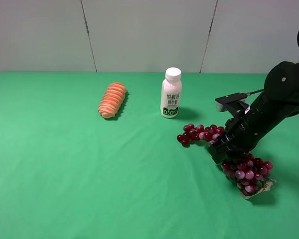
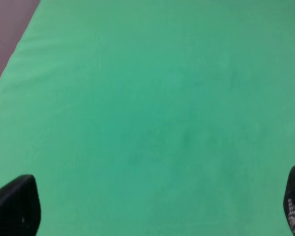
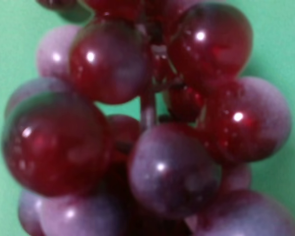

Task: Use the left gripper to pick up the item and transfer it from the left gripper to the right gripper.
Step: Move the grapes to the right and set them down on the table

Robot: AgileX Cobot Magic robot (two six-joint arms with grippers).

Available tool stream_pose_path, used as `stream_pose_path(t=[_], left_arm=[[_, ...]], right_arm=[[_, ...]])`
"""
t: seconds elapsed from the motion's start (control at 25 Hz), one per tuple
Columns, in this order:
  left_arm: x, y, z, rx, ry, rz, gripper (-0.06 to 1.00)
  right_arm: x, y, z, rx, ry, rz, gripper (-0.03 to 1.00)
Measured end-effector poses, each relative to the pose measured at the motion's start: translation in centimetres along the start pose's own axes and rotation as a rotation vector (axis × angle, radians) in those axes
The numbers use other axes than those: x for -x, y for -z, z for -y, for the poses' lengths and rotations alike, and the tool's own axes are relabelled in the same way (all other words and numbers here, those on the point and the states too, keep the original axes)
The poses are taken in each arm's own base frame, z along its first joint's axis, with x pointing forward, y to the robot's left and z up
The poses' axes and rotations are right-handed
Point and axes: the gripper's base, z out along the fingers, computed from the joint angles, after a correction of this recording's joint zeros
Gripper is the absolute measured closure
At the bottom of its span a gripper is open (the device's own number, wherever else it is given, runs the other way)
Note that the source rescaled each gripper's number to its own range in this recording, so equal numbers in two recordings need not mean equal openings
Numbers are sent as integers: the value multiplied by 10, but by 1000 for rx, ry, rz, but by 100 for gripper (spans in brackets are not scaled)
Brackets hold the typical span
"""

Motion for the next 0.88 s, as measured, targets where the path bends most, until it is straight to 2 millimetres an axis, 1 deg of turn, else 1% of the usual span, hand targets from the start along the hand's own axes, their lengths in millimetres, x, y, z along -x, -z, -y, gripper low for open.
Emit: stream_pose_path(t=[0.04, 0.12, 0.16, 0.2, 0.24, 0.36, 0.44, 0.52, 0.6, 0.72, 0.88], left_arm=[[0, 0, 0, 0, 0, 0, -6], [0, 0, 0, 0, 0, 0, -6], [0, 0, 0, 0, 0, 0, -6], [0, 0, 0, 0, 0, 0, -6], [0, 0, 0, 0, 0, 1, -6], [0, 0, 0, 1, 0, 1, -6], [0, 0, 0, 1, 0, 1, -6], [0, 0, 0, 1, 0, 1, -6], [0, 0, 0, 1, 0, 1, -6], [0, 0, 0, 1, 0, 1, -6], [0, 0, 0, 1, 0, 1, -6]], right_arm=[[0, 0, 0, 0, 0, 0, 87], [0, 0, 0, 0, -2, 0, 39], [0, 0, 0, 0, -5, 0, 22], [0, 0, 0, -1, -4, 0, 12], [0, 0, 0, -1, -3, 0, 5], [0, 0, 0, -1, -3, 1, -1], [0, 1, 0, -2, -2, 5, -3], [3, 7, -1, -1, 1, 16, -3], [8, 19, -2, 0, 11, 42, -3], [13, 41, -6, 8, 30, 74, -3], [12, 75, -13, 14, 56, 127, -3]])
